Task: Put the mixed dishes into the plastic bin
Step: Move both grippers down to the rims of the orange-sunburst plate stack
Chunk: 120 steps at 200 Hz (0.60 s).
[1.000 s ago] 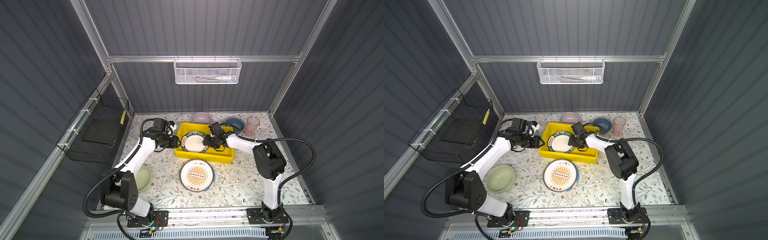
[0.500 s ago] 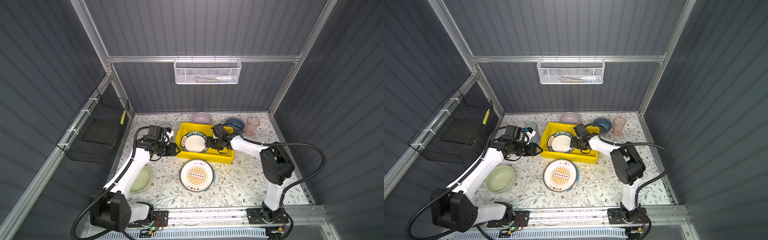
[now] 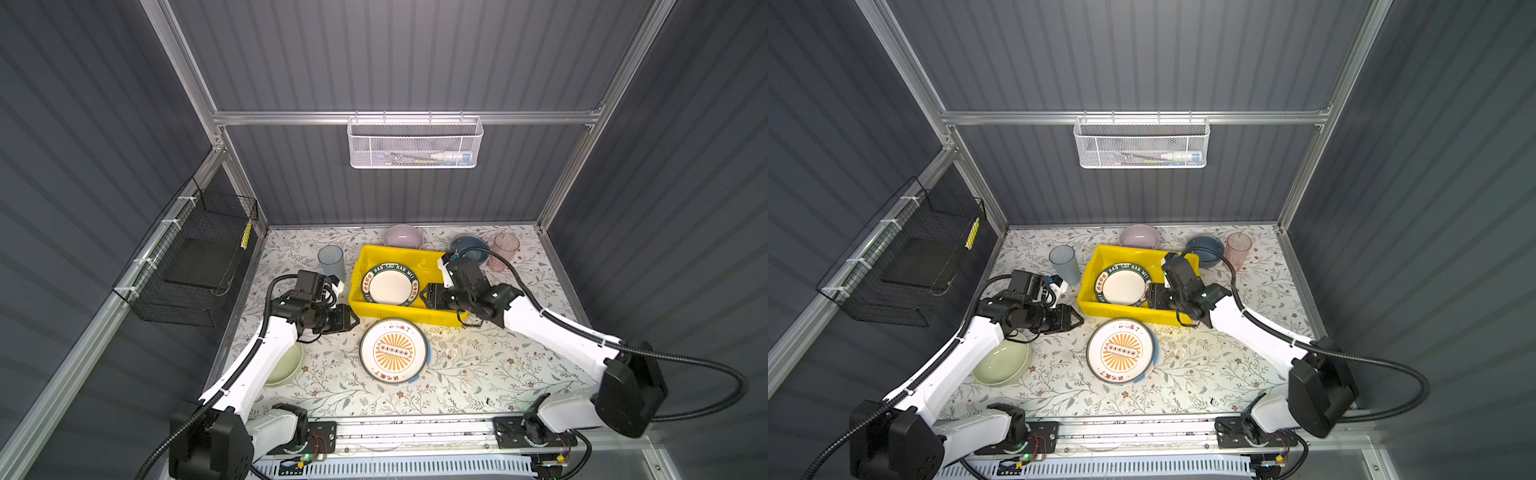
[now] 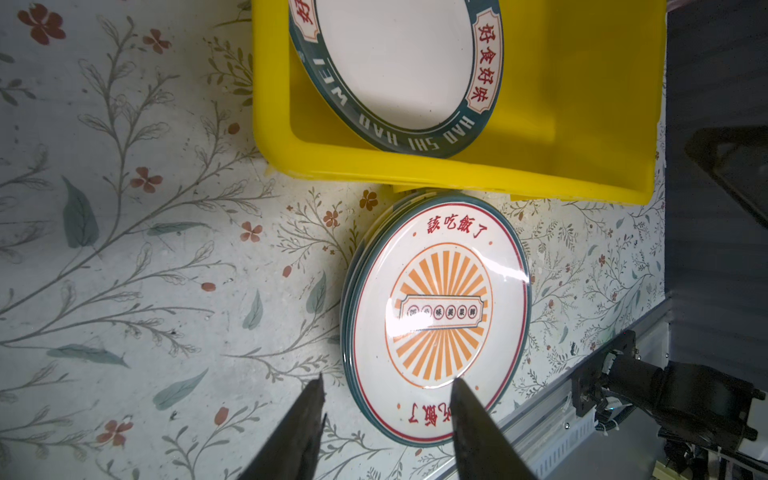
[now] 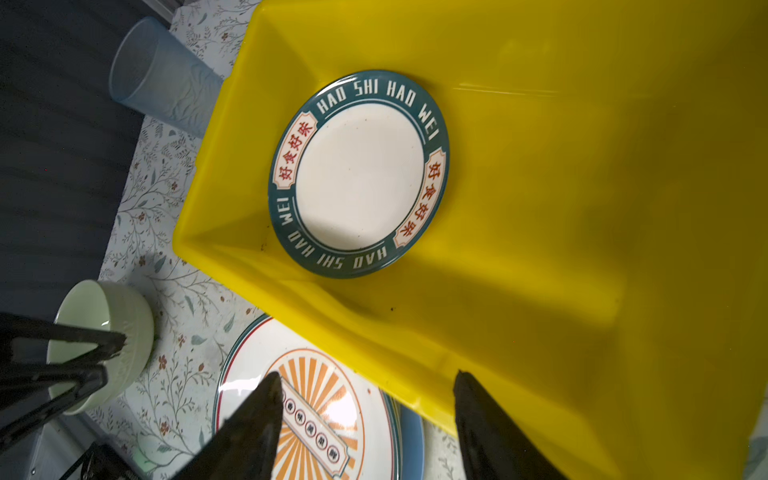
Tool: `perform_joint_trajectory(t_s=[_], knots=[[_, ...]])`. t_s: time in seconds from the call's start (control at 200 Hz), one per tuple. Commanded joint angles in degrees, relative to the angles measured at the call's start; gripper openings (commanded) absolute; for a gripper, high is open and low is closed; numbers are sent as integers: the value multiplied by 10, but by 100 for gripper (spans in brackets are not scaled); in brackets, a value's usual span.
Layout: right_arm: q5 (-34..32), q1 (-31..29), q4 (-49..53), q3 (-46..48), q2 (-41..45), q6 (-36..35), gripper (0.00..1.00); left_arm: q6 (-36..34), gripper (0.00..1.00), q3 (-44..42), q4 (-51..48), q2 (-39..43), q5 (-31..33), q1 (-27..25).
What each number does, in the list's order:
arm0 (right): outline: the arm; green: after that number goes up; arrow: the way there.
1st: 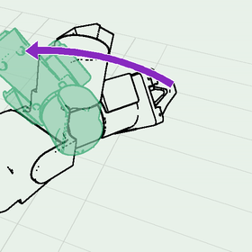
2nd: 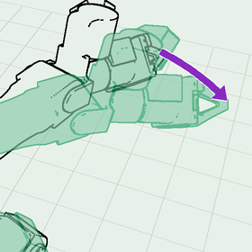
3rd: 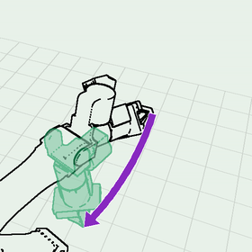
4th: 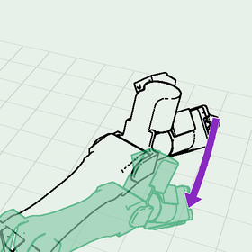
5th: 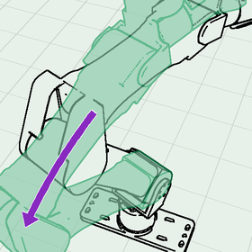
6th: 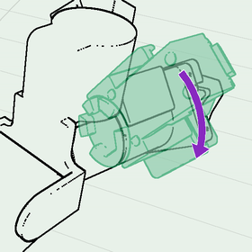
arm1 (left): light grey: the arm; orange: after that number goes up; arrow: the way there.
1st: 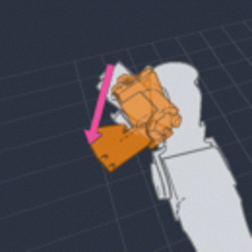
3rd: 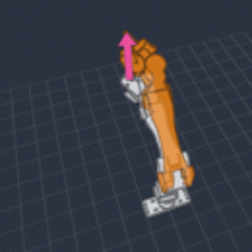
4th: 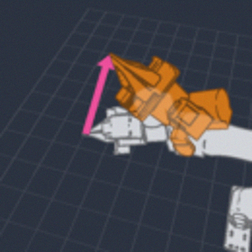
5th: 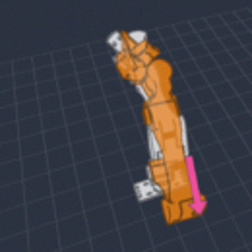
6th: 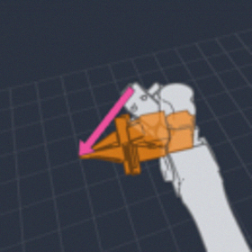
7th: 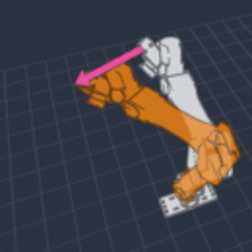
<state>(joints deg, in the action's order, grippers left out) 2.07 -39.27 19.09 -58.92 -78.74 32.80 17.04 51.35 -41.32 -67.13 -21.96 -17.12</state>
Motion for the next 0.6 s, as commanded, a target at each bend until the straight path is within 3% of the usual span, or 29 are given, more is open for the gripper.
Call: perform_joint_trajectory(t_s=[0.0, 0.24, 0.595], knots=[[-35, -29, 20, 39, 48, 28, 65, 32, 48, -13, -9, 11, 24, -26], [-55, -88, 7, 132, 107, 101, 64, 76, 44, -53, 19, 12, 74, -75], [-50, -144, -22, 170, 60, 153, 56, 96, 37, -97, 38, 7, 108, -116]])
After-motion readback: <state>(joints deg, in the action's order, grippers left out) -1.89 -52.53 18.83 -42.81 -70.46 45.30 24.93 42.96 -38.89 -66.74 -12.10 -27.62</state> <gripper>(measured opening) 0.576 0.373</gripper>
